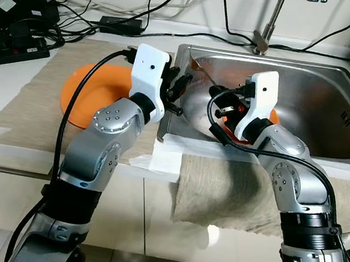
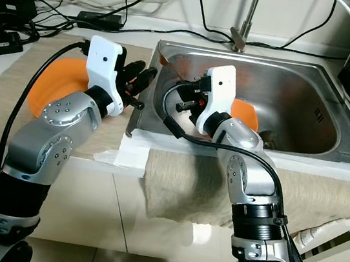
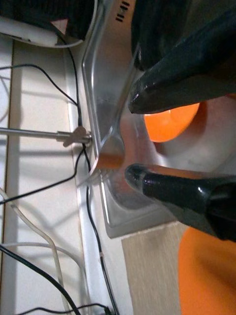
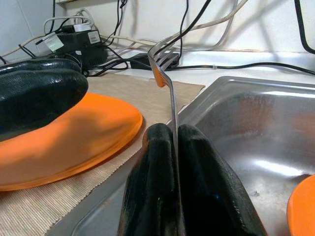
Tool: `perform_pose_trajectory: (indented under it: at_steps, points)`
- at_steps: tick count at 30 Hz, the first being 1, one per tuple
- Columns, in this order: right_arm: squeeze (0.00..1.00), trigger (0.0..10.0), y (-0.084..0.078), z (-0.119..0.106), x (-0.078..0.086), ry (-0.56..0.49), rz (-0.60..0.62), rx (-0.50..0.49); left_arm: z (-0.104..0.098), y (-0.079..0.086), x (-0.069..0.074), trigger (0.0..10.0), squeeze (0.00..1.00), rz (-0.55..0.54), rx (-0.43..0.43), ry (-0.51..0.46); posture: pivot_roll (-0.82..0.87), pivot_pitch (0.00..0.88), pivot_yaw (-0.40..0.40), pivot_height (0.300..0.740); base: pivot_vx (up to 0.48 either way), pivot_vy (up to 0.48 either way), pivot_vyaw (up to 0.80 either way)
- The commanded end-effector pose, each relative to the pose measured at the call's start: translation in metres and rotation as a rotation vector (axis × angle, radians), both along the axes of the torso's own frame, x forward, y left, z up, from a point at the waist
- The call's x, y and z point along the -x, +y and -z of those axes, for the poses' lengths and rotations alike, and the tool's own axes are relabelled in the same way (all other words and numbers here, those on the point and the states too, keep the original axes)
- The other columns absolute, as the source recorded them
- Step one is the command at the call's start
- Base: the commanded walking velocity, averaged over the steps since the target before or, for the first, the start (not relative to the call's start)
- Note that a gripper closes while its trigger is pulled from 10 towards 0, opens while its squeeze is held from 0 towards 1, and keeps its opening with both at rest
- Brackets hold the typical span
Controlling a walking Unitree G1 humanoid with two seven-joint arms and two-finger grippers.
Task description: Kitchen organization
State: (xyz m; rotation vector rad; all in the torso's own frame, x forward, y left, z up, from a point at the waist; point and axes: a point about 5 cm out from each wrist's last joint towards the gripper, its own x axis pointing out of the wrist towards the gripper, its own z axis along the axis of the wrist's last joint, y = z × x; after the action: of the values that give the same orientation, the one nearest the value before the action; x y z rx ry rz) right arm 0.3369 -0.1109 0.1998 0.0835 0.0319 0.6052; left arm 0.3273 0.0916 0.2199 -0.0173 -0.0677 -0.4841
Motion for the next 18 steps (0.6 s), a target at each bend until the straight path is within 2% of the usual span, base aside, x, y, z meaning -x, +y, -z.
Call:
perform_pose_trajectory:
  at_steps: [1, 2, 3, 5, 10, 12, 18]
  points:
    - [0.16, 0.0, -0.002, -0.006, 0.001, -0.036, 0.008, -0.005, -0.002, 0.006, -0.003, 10.0, 1.0, -0.021, -0.016, -0.008, -0.05, 0.0, 0.037, 0.74, 0.0, 0.0, 0.0]
    - [0.16, 0.0, -0.002, -0.006, 0.001, -0.036, 0.008, -0.005, -0.002, 0.006, -0.003, 10.0, 1.0, -0.021, -0.016, -0.008, -0.05, 0.0, 0.037, 0.74, 0.0, 0.0, 0.0]
    - [0.16, 0.0, -0.003, -0.007, 0.0, -0.041, 0.013, 0.0, -0.002, 0.008, -0.004, 10.0, 0.0, -0.029, -0.019, -0.009, -0.05, 0.0, 0.037, 0.74, 0.0, 0.0, 0.0]
    - [0.15, 0.0, -0.004, -0.007, 0.0, -0.044, 0.017, 0.003, -0.003, 0.011, -0.005, 10.0, 0.0, -0.038, -0.024, -0.01, -0.04, 0.0, 0.037, 0.74, 0.0, 0.0, 0.0]
    - [0.15, 0.0, -0.009, -0.007, -0.003, -0.055, 0.045, 0.019, -0.011, 0.031, -0.01, 10.0, 0.0, -0.085, -0.038, -0.018, -0.04, 0.0, 0.037, 0.74, 0.0, 0.0, 0.0]
    - [0.15, 0.0, -0.012, -0.007, -0.004, -0.062, 0.058, 0.029, -0.014, 0.038, -0.008, 10.0, 0.0, -0.093, -0.047, -0.025, -0.04, 0.0, 0.037, 0.74, 0.0, 0.0, 0.0]
    - [0.14, 0.0, -0.022, -0.002, -0.009, -0.079, 0.116, 0.069, -0.009, 0.047, -0.004, 10.0, 0.0, -0.09, -0.049, -0.002, -0.02, 0.0, 0.034, 0.74, 0.0, 0.0, 0.0]
